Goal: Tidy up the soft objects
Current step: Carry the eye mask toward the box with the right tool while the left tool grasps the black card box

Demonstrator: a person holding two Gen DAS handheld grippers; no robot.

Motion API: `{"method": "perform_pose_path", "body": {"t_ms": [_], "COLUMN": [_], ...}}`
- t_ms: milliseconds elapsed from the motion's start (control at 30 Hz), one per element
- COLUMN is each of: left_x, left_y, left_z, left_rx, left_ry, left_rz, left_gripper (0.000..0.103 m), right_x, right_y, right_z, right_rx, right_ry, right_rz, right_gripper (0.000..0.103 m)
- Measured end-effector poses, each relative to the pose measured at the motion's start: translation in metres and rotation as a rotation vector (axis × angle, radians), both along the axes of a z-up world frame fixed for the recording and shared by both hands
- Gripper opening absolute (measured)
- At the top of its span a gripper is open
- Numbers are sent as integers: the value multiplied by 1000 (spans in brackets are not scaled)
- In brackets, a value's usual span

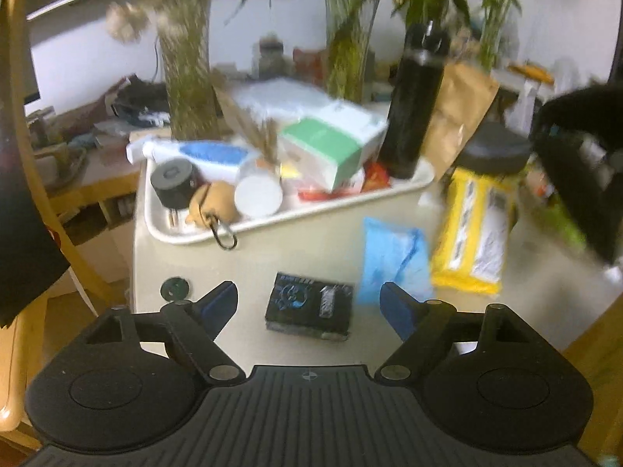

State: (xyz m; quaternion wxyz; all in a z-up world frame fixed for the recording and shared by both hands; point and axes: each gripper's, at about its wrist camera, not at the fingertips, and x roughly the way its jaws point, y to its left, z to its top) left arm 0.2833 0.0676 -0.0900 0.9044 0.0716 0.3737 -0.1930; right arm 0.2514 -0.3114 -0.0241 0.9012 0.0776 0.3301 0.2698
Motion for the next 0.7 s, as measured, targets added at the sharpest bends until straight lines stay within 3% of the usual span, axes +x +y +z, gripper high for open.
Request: {"method": "perform_pose_path", "body": {"t_ms": [433, 600, 700], "left_x": [40, 45, 46], "left_y": [-26, -30, -29], "left_z": [-56, -61, -60], "left_rx": [131, 120, 106], "left_ry": [97, 96, 107], "left_rz": [-38, -45, -32], "left_gripper": [81, 80, 68], "right_x": [-1, -2, -3], "right_y": [-4, -4, -3], "right_z": [-1, -2, -2], "right_rx": [7, 9, 8], "right_ry": [5, 18, 28], "right_rz": [4, 3, 8], "right_gripper": [11, 11, 11]}}
